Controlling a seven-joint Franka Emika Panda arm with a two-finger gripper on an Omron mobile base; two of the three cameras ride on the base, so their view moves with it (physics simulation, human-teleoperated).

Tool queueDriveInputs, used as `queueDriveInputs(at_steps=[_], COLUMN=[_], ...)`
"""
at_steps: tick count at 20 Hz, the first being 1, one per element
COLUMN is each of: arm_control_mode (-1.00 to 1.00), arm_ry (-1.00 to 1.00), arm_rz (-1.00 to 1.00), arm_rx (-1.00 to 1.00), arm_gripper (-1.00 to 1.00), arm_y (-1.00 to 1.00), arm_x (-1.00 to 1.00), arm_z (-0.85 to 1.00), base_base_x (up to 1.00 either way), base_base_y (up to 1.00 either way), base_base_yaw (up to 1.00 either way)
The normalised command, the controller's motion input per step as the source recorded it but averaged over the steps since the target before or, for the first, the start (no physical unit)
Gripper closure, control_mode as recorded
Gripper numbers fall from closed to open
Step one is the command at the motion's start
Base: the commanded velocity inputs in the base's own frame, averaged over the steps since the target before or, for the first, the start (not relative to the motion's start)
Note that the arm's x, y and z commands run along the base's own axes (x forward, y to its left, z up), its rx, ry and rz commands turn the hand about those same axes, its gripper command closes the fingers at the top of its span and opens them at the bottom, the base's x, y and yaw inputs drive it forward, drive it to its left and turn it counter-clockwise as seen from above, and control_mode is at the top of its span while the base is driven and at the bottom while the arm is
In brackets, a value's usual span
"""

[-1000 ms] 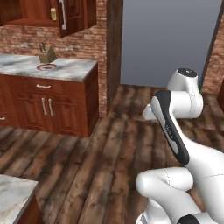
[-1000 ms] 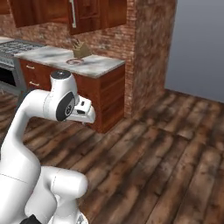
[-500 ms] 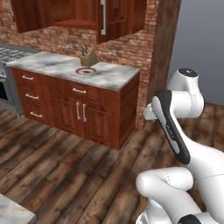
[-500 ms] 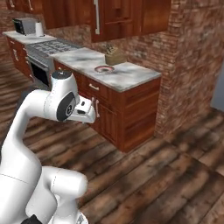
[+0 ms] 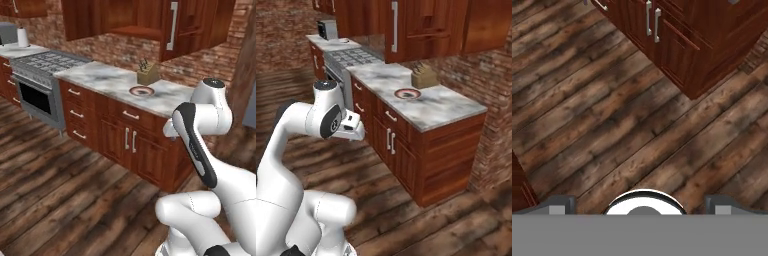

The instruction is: Move the hot dog bun to the plate on the dining table and place the condiment next to that plate. Then navigate to the fridge and take the sausage and place it on the plate as well.

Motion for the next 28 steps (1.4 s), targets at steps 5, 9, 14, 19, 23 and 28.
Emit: queueDriveInputs(at_steps=[5, 9, 14, 19, 23, 28], arm_control_mode=[1.00, 1.00, 1.00, 1.00, 1.00, 1.00], arm_ry=[0.00, 0.00, 0.00, 0.00, 0.00, 0.00], arm_rz=[0.00, 0.00, 0.00, 0.00, 0.00, 0.00], arm_rx=[0.00, 0.00, 0.00, 0.00, 0.00, 0.00], arm_gripper=[-1.00, -1.00, -1.00, -1.00, -1.00, -1.00], arm_y=[0.00, 0.00, 0.00, 0.00, 0.00, 0.00], arm_x=[0.00, 0.00, 0.00, 0.00, 0.00, 0.00], arm_z=[0.00, 0.00, 0.00, 0.00, 0.00, 0.00], base_base_x=[1.00, 1.00, 1.00, 1.00, 0.96, 0.54], base_base_y=[0.04, 0.02, 0.15, 0.23, 0.12, 0.12], base_base_yaw=[0.37, 0.31, 0.08, -0.21, -0.49, -0.67])
